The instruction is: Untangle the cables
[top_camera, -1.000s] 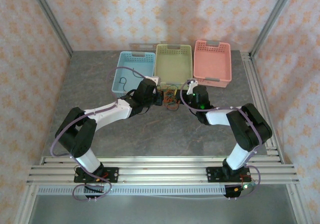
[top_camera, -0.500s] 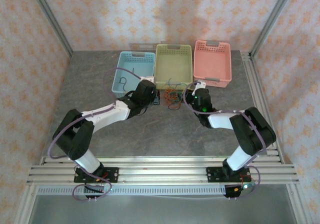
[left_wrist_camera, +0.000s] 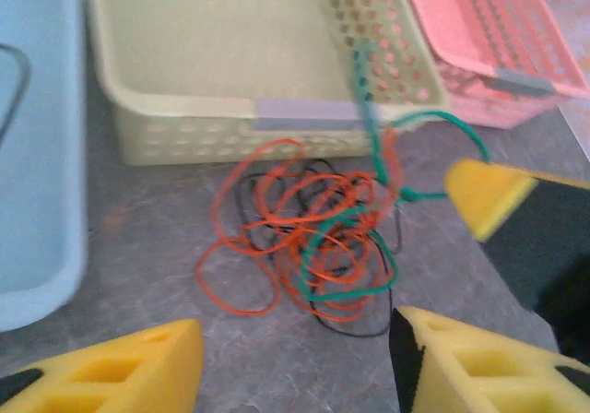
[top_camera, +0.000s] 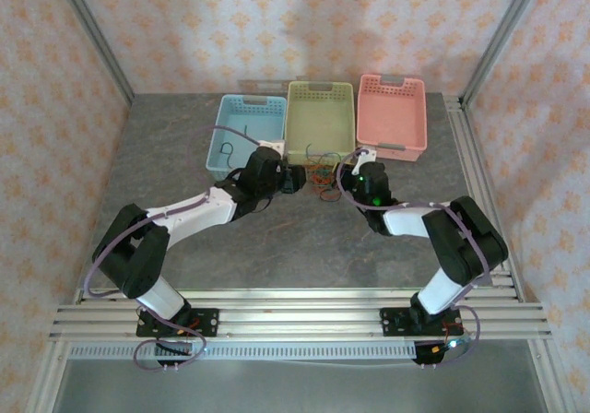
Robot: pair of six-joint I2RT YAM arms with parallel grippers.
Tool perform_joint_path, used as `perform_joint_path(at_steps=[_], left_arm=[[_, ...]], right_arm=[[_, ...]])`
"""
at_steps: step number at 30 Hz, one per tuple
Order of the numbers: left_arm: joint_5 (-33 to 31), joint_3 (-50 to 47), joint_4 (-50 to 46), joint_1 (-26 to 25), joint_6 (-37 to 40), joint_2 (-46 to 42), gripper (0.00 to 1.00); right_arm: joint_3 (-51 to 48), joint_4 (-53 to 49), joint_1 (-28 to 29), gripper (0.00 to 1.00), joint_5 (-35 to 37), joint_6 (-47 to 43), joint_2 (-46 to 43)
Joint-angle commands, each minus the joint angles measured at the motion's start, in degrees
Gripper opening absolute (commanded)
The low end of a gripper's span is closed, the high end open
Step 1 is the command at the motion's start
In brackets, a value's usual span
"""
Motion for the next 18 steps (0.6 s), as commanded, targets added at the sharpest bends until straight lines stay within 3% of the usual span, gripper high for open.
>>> perform_joint_path(at_steps=[1,8,18], left_arm=[[3.0,1.7,1.3,-0.8,1.5,1.4,0.63],[3.8,3.0,0.2,-0.8,1.7,2.6,0.59],[3.7,2.8,0.3,-0.8,1.8,2.4,0.31]], right_arm=[[1.5,4.8,0.7,0.00,-7.4,0.4,1.0],[2.2,5.6,1.3,0.00,-11.8,0.1,1.2],[3.3,3.7,2.2,0.00,-12.4,-1.6,1.3]])
